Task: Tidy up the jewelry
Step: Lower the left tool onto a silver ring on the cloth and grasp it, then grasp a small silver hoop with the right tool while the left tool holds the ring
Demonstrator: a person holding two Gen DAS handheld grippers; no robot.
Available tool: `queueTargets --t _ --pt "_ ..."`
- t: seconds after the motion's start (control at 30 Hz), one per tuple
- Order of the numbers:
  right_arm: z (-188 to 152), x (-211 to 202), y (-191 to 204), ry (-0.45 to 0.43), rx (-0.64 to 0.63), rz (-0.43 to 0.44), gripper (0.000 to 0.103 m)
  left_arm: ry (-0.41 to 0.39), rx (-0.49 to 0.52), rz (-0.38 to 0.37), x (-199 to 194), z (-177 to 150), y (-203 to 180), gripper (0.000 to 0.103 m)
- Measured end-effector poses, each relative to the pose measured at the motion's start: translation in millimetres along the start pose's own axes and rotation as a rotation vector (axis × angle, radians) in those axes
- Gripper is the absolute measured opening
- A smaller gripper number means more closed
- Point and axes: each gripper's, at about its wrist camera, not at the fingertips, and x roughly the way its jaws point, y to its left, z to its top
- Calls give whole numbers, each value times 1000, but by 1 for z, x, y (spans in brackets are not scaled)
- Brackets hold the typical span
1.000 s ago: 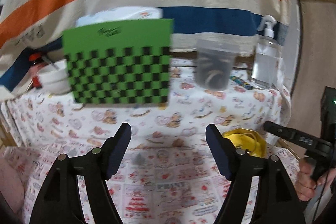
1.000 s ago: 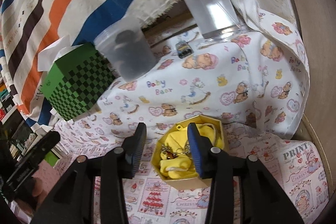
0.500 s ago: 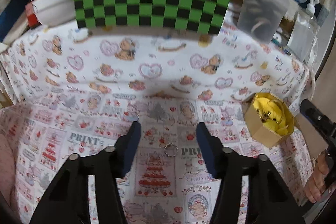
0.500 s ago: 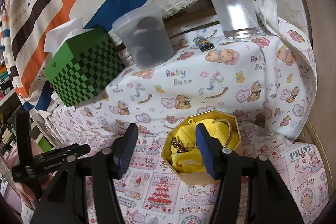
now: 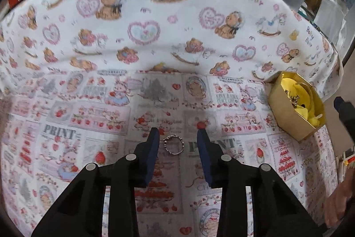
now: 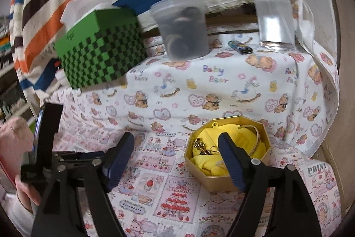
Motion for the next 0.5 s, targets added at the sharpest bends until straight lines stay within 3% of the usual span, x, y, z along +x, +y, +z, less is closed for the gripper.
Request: queueTargets --t 0.17,0.5 --pt "-6 6 10 11 -48 -23 78 3 10 44 4 -1 -1 31" --pt "-10 11 14 26 -84 -55 84 24 -22 35 12 3 6 19"
